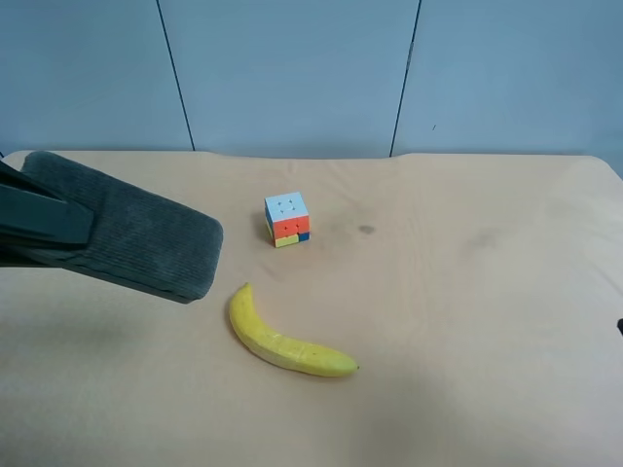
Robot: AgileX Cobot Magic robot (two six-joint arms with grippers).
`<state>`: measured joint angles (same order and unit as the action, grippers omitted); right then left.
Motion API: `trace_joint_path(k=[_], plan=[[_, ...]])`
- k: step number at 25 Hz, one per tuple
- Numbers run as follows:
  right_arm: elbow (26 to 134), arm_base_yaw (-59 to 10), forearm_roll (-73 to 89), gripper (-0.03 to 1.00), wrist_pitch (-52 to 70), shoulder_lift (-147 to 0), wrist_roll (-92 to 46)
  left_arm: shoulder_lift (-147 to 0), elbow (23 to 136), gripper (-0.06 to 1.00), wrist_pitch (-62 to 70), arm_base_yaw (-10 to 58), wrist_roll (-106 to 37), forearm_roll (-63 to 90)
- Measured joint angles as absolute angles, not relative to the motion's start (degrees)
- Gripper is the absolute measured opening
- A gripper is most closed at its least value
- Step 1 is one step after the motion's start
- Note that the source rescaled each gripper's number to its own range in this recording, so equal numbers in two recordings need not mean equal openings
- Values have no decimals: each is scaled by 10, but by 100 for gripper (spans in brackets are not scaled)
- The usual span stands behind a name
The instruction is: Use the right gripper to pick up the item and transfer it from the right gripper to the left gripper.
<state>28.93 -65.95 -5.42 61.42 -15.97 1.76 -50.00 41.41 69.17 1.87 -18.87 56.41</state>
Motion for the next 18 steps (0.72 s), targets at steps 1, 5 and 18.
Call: trace_joint_path(k=[1,5,18], plan=[[289,-659,-54,99,614,-160,18,-500,414,1,692,19,-189,564],[289,-659,-54,99,614,-159,18,-500,414,1,692,19,-189,564],[288,-434,-54,99,613,-32,18,-500,414,1,692,19,-189,564]])
